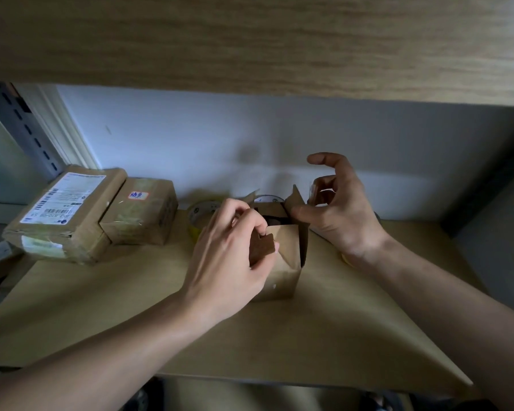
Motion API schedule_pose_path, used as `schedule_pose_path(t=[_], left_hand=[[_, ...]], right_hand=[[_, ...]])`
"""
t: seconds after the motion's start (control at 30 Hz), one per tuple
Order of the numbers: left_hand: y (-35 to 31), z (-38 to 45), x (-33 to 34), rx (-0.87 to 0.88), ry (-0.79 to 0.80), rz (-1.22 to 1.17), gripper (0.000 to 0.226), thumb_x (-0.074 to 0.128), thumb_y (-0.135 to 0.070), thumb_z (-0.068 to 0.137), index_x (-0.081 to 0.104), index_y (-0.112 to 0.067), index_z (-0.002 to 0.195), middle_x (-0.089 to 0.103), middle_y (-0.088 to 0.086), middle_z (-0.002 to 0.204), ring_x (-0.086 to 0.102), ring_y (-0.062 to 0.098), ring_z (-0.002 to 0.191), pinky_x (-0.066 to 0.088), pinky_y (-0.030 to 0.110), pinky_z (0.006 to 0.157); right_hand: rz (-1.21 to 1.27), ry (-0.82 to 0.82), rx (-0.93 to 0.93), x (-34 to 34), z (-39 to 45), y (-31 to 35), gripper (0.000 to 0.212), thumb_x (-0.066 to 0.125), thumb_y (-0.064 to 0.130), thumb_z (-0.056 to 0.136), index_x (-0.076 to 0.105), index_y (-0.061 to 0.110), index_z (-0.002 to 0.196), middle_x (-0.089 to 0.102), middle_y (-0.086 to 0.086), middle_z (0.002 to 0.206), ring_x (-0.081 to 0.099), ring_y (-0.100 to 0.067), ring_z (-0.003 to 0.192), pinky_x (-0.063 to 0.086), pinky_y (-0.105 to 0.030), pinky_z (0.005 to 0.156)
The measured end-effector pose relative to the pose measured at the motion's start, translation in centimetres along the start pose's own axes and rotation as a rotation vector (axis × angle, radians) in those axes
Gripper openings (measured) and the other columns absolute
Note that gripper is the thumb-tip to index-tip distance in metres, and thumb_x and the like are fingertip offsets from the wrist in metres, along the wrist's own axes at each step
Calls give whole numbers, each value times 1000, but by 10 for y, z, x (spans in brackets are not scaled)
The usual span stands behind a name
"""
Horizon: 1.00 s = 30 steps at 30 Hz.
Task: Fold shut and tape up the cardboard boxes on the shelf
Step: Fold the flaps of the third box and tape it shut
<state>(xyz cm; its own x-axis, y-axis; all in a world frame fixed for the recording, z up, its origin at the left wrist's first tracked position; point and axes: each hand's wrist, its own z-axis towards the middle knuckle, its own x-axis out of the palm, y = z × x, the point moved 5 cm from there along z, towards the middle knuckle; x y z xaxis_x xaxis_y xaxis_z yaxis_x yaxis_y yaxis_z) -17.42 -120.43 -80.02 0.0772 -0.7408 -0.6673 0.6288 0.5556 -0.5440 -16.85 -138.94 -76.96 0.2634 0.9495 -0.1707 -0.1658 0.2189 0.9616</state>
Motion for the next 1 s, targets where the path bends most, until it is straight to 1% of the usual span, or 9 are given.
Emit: schedule_pose_path(t=[0.07,0.17,0.27,0.43,0.57,0.67,0.8,0.9,1.0], left_hand=[[0,0,-1,2,-4,-4,26,67,-42,85,55,-22,96,42,-8,108,59,18,75,54,40,67],[2,2,-4,-1,-27,42,29,72,-38,81,54,-23,97,44,-7,107,54,18,87,50,38,76],[4,3,-6,-6,-18,51,32,78,-30,79,54,-24,100,44,-8,107,52,18,87,48,36,75],[3,0,-4,20,7,57,39,83,-22,76,56,-26,104,44,-8,108,49,14,89,48,32,75],[4,1,-4,15,32,42,41,82,-21,74,57,-25,106,48,-9,106,52,15,93,50,37,79],[5,1,-4,27,56,48,40,77,-20,74,56,-27,107,47,-8,105,55,19,94,52,43,77],[7,-1,-5,15,81,56,44,76,-20,75,56,-27,114,46,-8,108,56,20,96,53,43,78],[8,-1,-6,28,107,44,49,77,-30,78,57,-24,123,48,-8,115,55,16,103,52,41,86],[12,0,-6,38,152,62,54,72,-54,80,59,-26,125,48,-12,120,54,12,110,51,38,92]], right_hand=[[-4,14,1,0,0,0,67,79,-6,78,51,28,128,51,-6,86,50,-7,62,46,-16,58],[-6,33,-5,1,-1,1,68,76,-10,77,51,28,127,51,-6,88,51,-9,65,45,-17,56],[-4,55,-9,2,-2,2,68,71,-15,77,51,26,127,50,-5,87,50,-13,67,44,-19,54],[-7,64,-14,0,-3,3,68,69,-17,76,51,26,127,51,-2,85,52,-9,65,43,-19,52],[-15,61,-22,0,-2,1,67,68,-17,77,52,26,126,51,-2,85,52,-8,65,43,-19,52],[-27,68,-28,0,-4,0,67,68,-17,77,52,26,126,52,-1,84,52,-4,63,43,-16,53],[-29,75,-33,0,-3,1,67,68,-17,77,51,26,126,53,-1,85,53,-3,65,43,-14,54],[-20,82,-36,1,-3,1,67,68,-17,77,51,27,125,53,-3,86,54,-7,69,43,-13,54],[-15,91,-37,2,-3,0,66,69,-15,78,51,27,126,54,-3,87,55,-10,72,44,-15,58]])
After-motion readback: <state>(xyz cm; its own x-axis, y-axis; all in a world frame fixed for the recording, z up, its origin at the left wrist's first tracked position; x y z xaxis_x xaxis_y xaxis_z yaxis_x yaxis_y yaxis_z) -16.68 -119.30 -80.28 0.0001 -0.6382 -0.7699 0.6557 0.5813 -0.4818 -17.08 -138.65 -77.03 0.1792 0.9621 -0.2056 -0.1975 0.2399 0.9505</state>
